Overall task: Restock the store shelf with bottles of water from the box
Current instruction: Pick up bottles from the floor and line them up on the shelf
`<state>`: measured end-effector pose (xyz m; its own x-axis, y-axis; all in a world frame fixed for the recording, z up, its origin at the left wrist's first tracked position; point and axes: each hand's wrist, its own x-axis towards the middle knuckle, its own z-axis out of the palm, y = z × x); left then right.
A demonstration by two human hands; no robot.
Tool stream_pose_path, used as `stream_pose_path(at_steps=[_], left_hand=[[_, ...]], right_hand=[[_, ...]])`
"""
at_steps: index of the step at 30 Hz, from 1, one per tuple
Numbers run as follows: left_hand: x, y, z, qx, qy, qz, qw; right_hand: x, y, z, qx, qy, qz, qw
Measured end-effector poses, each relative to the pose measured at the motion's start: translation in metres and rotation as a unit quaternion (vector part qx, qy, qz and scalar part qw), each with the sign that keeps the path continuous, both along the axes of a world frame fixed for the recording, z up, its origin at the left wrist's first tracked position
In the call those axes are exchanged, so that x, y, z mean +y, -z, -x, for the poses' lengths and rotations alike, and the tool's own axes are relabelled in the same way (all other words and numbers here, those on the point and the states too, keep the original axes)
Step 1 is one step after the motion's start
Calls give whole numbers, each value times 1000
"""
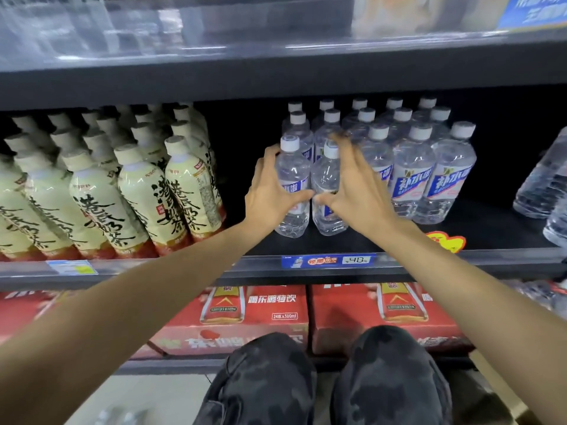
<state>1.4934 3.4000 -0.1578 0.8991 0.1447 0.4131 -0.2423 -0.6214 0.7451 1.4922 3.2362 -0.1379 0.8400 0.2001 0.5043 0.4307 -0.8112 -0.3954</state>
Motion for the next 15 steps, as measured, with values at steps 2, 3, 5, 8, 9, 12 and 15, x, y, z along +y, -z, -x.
stream_pose_path(at_steps=[2,3,5,8,9,12,15], left_hand=[[-1,2,-6,2,-3,-1,1000],[-1,4,-9,4,-3,-8,1000],[0,6,-14,13,2,-32,999],[4,2,-22,43,28,-50,997],[7,0,-25,57,43,-65,995],[20,-5,-30,99,87,-120,984],[30,-5,-32,115,101,-156,976]], right_hand=[[1,-1,-8,2,-8,6,1000],[0,-2,-12,8,-13,8,1000],[-1,-4,-21,20,-14,24,999],[-1,-10,-29,23,-11,93,995],[-2,-13,-30,21,-3,125,992],[-9,-22,-30,-10,25,225,974],[-15,-28,-32,-48,35,283,957]])
